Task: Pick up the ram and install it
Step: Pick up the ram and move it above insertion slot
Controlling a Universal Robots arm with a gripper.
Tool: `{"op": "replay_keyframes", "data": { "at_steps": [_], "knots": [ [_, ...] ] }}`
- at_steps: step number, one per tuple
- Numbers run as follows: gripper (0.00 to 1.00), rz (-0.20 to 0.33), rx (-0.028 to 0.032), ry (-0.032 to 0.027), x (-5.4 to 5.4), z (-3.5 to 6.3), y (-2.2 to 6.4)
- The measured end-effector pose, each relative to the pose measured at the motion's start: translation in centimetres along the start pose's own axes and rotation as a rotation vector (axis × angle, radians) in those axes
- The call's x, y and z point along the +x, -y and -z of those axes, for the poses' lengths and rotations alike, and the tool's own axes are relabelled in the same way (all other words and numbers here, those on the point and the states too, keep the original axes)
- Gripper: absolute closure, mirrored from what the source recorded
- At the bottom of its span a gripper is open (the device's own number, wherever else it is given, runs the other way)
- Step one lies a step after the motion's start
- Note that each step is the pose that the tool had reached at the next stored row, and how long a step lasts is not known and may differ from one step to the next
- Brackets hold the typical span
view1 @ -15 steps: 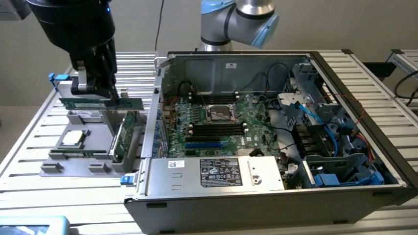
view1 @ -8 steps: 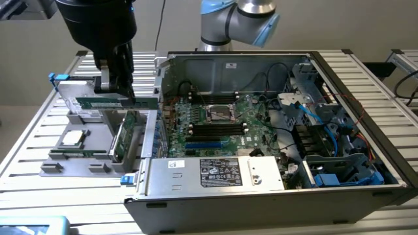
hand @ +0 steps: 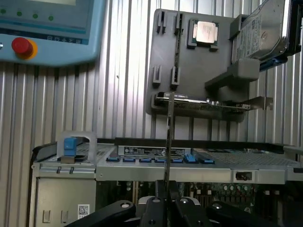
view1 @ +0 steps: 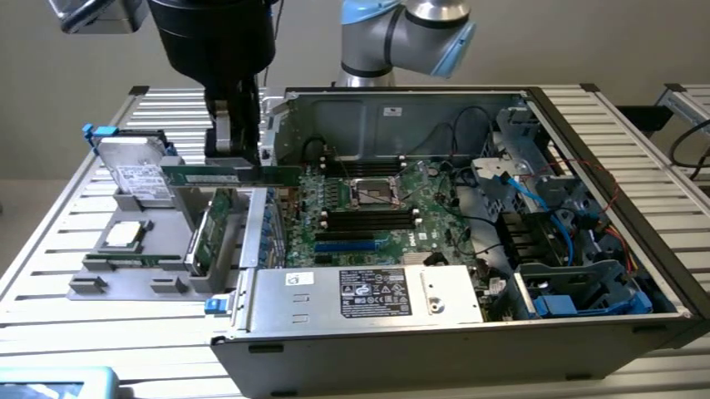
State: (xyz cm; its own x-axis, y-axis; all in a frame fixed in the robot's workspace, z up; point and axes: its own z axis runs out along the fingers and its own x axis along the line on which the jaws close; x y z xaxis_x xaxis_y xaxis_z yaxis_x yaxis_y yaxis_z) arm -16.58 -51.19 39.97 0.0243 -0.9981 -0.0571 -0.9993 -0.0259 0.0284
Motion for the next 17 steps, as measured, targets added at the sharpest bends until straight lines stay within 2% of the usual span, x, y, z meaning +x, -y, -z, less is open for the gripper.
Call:
{"op": "replay_keyframes", "data": {
  "at_steps": [13,17],
  "knots": [
    [0.86,0.000,-0.0001,-0.0041,-0.3,0.13,5.89],
    [0.86,0.000,-0.0003,-0.0088,-0.4,0.15,7.66]
  ]
}}
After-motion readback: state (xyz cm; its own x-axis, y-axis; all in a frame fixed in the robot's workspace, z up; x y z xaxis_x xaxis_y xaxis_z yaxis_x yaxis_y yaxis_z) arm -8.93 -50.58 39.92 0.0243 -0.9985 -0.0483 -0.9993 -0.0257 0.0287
